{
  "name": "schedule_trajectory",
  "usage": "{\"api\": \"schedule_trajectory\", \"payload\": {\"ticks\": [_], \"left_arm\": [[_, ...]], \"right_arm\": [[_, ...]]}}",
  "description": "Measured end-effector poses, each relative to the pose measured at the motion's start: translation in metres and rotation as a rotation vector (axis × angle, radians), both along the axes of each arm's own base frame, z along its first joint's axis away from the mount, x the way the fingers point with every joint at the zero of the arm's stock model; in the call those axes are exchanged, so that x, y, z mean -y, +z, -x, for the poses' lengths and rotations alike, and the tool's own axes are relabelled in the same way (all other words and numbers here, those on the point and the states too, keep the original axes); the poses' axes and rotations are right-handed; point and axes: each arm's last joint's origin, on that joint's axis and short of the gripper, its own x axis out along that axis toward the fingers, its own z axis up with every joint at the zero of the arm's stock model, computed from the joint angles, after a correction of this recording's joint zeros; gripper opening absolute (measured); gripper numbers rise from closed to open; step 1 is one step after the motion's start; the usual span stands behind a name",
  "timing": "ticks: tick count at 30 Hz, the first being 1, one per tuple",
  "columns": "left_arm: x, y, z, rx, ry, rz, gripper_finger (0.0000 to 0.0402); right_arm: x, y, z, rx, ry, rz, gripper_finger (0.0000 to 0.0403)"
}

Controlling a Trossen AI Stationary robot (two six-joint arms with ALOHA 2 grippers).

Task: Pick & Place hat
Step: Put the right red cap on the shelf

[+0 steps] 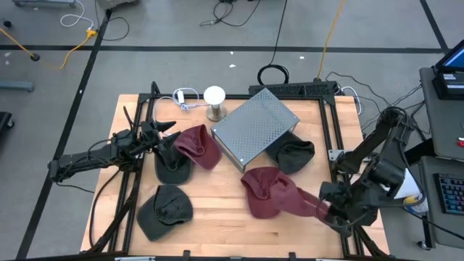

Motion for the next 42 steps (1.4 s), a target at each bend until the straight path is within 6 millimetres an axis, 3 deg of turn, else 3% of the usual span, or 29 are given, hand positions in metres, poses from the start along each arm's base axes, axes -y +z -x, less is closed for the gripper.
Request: {"api": "schedule_trajectory", "payload": {"ticks": [19, 35, 42], "left_arm": [[0.000, 0.000, 0.000, 0.000, 0.000, 0.000, 0.0280], [0.000, 0.001, 0.000, 0.012, 0.000, -0.003, 0.0280], [0.003, 0.015, 0.000, 0.059, -0.101, -0.092, 0.0280]], "right_arm": [[0.003, 0.024, -0.051, 0.850, -0.029, 0.530, 0.0007], [0.029, -0.019, -0.107, 1.088, -0.125, 0.531, 0.0007], [0.047, -0.016, -0.118, 1.151, -0.199, 0.589, 0.0008]]}}
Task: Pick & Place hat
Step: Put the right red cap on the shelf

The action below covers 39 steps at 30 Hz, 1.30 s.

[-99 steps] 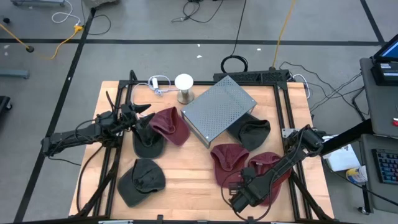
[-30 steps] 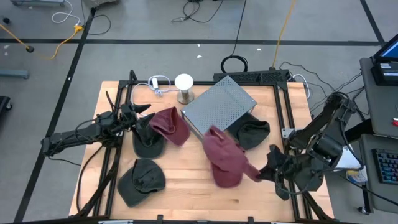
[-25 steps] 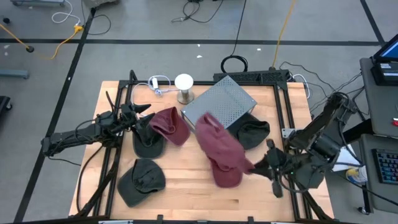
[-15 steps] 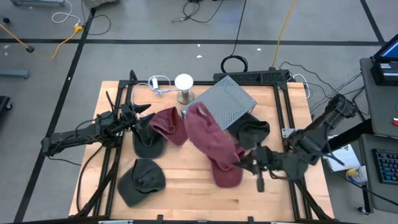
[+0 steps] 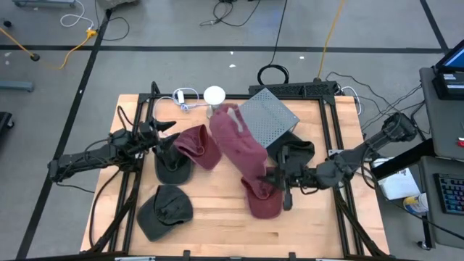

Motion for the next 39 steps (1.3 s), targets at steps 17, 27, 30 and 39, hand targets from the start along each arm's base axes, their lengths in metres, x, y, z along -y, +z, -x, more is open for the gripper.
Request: {"api": "schedule_trajectory", "payload": {"ticks": [17, 27, 30, 39], "left_arm": [[0.012, 0.119, -0.018, -0.097, -0.205, -0.120, 0.0280], [0.021, 0.201, -0.049, -0.119, -0.269, -0.260, 0.0280], [0.024, 0.221, -0.065, -0.155, -0.250, -0.321, 0.0280], [0.035, 0.267, -0.119, -0.231, -0.212, -0.458, 0.0280]], "right_arm": [[0.059, 0.015, -0.008, 0.036, 0.146, -0.040, 0.0006], [0.086, 0.034, 0.019, 0.073, 0.219, -0.155, 0.0008], [0.090, 0.037, 0.027, 0.064, 0.218, -0.184, 0.0008], [0.093, 0.039, 0.039, 0.041, 0.248, -0.194, 0.0009]]}}
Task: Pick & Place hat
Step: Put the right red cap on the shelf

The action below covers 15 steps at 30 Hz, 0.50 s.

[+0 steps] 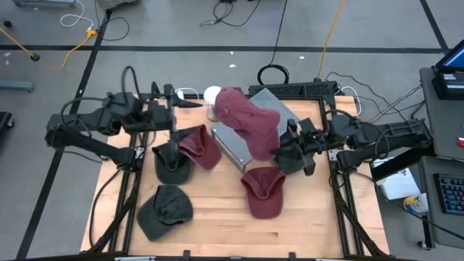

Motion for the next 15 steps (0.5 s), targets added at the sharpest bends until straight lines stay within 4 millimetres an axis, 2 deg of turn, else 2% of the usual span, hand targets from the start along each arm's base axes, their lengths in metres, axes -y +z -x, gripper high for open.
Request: {"api": "schedule_trajectory", "payload": {"ticks": [8, 12, 15], "left_arm": [[0.011, 0.022, -0.041, -0.012, 0.017, -0.081, 0.0280], [0.019, 0.021, -0.056, -0.033, -0.003, -0.110, 0.0280], [0.021, 0.018, -0.059, -0.064, -0.008, -0.114, 0.0280]], "right_arm": [[-0.001, -0.006, 0.000, -0.065, 0.030, 0.010, 0.0010], [-0.001, -0.008, 0.001, -0.076, 0.051, 0.017, 0.0010], [-0.002, -0.007, 0.001, -0.072, 0.079, 0.016, 0.0010]]}}
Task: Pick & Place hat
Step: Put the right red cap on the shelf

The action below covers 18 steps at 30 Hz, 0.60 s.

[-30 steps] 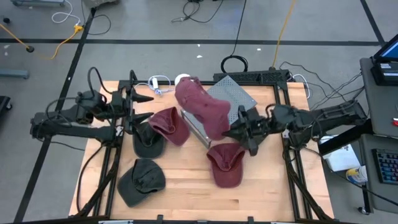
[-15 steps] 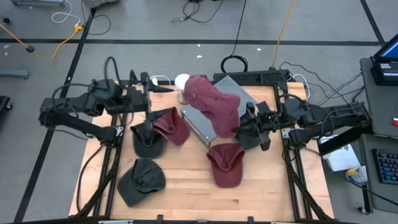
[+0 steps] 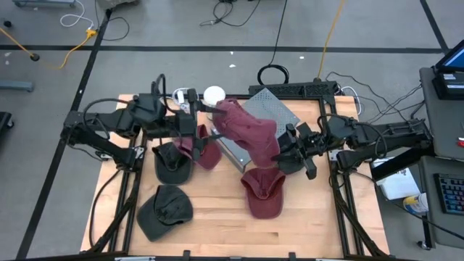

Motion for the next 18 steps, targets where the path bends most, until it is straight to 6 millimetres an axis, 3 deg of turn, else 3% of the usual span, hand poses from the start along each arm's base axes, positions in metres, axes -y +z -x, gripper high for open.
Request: {"api": "schedule_trajectory", "payload": {"ticks": [12, 18], "left_arm": [[0.0082, -0.0089, 0.0028, -0.092, 0.083, -0.005, 0.0277], [0.0082, -0.0094, 0.0027, -0.096, 0.083, -0.005, 0.0211]], "right_arm": [[0.0002, 0.0004, 0.0011, 0.000, 0.000, 0.000, 0.0010], [0.0002, 0.0009, 0.0011, 0.005, -0.001, -0.001, 0.0010]]}}
